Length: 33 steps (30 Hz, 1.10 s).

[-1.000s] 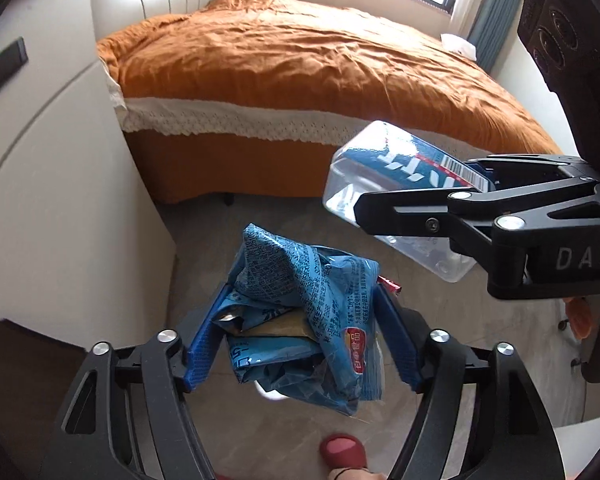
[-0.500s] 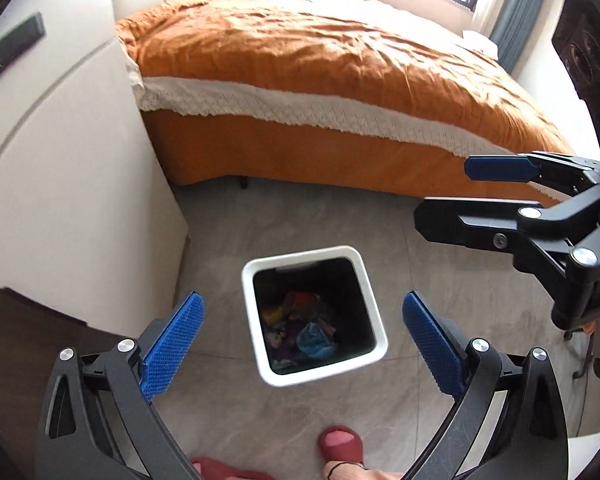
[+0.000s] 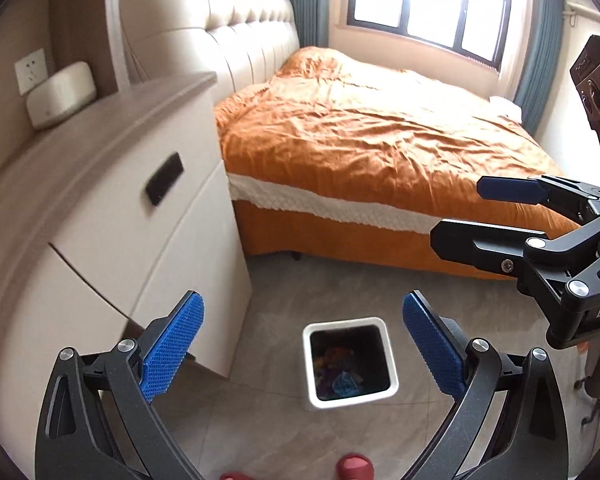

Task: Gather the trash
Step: 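Move both open tools back to the desk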

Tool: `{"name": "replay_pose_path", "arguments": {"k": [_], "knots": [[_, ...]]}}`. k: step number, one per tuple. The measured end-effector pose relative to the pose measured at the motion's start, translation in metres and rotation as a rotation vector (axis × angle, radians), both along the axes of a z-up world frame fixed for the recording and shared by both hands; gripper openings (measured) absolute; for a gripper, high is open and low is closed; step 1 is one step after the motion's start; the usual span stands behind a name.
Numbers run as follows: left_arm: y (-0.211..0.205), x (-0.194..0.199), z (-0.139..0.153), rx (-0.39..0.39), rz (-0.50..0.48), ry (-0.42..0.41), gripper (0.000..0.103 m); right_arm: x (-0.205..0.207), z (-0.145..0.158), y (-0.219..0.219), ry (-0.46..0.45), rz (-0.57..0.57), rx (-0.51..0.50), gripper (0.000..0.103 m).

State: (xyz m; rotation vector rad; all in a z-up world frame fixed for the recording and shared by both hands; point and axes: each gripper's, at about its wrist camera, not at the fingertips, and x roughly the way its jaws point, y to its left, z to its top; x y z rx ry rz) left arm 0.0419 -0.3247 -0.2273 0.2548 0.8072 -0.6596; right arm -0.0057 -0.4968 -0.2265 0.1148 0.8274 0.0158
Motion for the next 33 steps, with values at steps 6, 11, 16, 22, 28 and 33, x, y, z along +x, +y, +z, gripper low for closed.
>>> {"name": "replay_pose_path", "arguments": {"k": [6,11,16,22,28,33], "knots": [[0.054,0.012,0.058,-0.026,0.092,-0.083,0.098,0.028,0.054,0.051,-0.089,0.09,-0.022,0.098],[0.108,0.03,0.091,-0.044,0.175,-0.132,0.098,0.059,0.088,0.101,-0.158,0.174,-0.028,0.098],[0.16,0.053,0.115,-0.048,0.265,-0.166,0.098,0.091,0.107,0.149,-0.195,0.255,-0.03,0.098],[0.218,0.074,0.129,-0.066,0.359,-0.19,0.098,0.126,0.119,0.203,-0.214,0.341,-0.027,0.098],[0.271,0.091,0.133,-0.074,0.446,-0.203,0.098,0.157,0.123,0.256,-0.207,0.42,-0.025,0.098],[0.32,0.1,0.134,-0.066,0.526,-0.208,0.098,0.18,0.119,0.3,-0.193,0.487,-0.017,0.098]]}}
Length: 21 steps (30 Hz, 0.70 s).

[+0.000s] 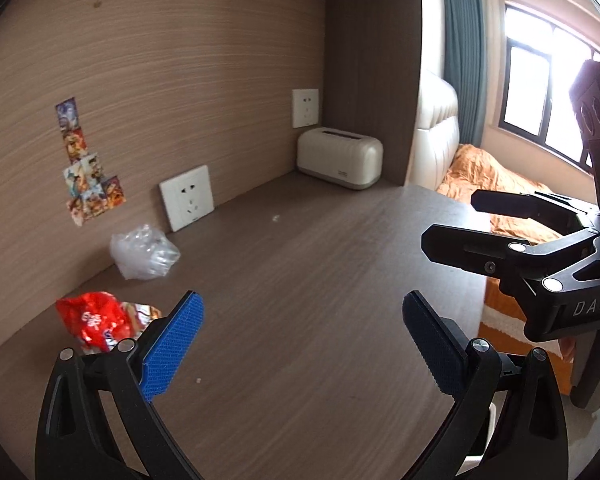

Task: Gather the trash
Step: 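Move both open tools back to the desk, then grasp the red snack bag with the left tool while the right tool grasps the clear plastic bag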

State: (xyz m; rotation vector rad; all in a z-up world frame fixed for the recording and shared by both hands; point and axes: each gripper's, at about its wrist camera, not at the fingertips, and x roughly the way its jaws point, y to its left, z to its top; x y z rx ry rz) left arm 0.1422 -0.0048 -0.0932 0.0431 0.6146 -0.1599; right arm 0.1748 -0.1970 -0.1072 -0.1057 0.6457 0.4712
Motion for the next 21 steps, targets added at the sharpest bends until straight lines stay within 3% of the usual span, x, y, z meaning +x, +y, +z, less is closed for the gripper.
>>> {"name": "replay_pose_path", "arguments": {"k": [13,21], "knots": [[0.113,0.027,-0.022,0.02,0.216,0.044,0.098,0.056,-0.026,0.127,0.04,0.163,-0.001,0.098],[0.159,0.053,-0.045,-0.014,0.276,0.12,0.098,0.089,-0.051,0.194,0.065,0.219,-0.027,0.098]]}}
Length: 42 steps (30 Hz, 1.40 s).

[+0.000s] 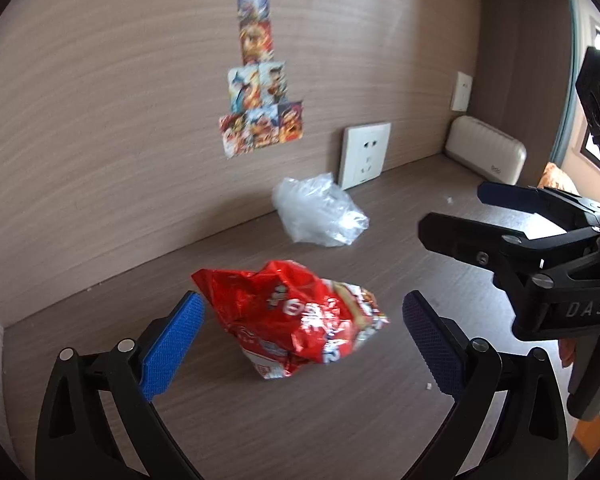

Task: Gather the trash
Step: 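Grasp the red snack bag with the left tool while the right tool grasps the clear plastic bag, then carry snack bag and plastic bag over the white bin and open both tools to drop them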

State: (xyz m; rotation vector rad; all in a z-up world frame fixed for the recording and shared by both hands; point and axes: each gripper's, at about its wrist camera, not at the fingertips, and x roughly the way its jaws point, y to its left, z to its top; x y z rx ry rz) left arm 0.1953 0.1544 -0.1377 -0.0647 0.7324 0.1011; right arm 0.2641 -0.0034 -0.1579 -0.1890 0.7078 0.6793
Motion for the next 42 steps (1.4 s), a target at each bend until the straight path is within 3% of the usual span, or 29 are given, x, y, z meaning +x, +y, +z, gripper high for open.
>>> {"name": "replay_pose_path", "arguments": {"k": [7,8,10,15,17,18,20,22,29,42], "knots": [[0.02,0.023,-0.024,-0.039,-0.004,0.074,0.096,0.035,-0.024,0.047,0.018,0.018,-0.052,0.098],[0.022,0.026,-0.028,-0.063,-0.014,0.084,0.093,0.041,-0.029,0.056,0.019,0.021,-0.069,0.098],[0.027,0.031,-0.035,-0.088,-0.022,0.102,0.068,0.05,-0.038,0.068,0.027,0.017,-0.099,0.098],[0.035,0.038,-0.039,-0.117,-0.045,0.098,0.064,0.076,-0.058,0.093,0.074,0.013,-0.141,0.098],[0.039,0.039,-0.039,-0.122,-0.048,0.09,0.061,0.083,-0.062,0.097,0.094,0.024,-0.129,0.082],[0.041,0.039,-0.039,-0.127,-0.049,0.084,0.06,0.085,-0.062,0.096,0.107,0.021,-0.116,0.065],[0.044,0.035,-0.035,-0.129,-0.041,0.065,0.058,0.086,-0.062,0.094,0.109,0.023,-0.11,0.054],[0.044,0.029,-0.028,-0.129,-0.037,0.046,0.058,0.081,-0.055,0.087,0.097,0.026,-0.096,0.049],[0.023,0.0,0.011,-0.059,-0.051,-0.024,0.058,0.034,-0.008,0.044,0.022,0.006,-0.025,0.048],[-0.087,-0.07,0.049,-0.002,-0.199,-0.073,0.059,-0.061,0.037,-0.082,-0.016,-0.12,0.007,0.048]]}}
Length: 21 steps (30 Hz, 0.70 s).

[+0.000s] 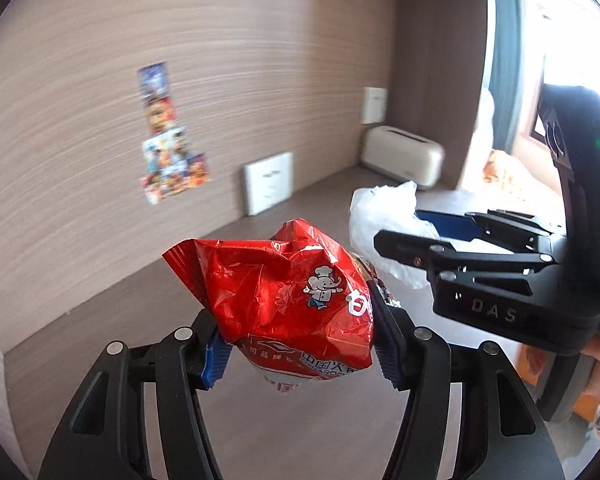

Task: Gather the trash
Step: 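Carry snack bag and plastic bag over the white bin and open both tools to drop them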

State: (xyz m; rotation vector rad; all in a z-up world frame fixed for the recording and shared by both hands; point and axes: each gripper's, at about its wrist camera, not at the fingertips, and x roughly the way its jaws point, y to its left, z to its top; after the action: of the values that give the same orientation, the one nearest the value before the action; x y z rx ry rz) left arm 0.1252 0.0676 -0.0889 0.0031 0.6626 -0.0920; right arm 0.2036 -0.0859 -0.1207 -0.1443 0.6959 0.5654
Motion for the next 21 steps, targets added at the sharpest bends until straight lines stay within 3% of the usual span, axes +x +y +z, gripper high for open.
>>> {"name": "replay_pose_path", "arguments": {"k": [8,21], "knots": [[-0.099,-0.02,0.002,-0.013,-0.118,0.008,0.059,-0.056,0.006,-0.102,0.002,-0.128,-0.014,0.048],[-0.271,-0.069,-0.009,-0.006,-0.405,0.037,0.059,-0.15,-0.005,-0.279,0.042,-0.416,-0.014,0.048]]}}
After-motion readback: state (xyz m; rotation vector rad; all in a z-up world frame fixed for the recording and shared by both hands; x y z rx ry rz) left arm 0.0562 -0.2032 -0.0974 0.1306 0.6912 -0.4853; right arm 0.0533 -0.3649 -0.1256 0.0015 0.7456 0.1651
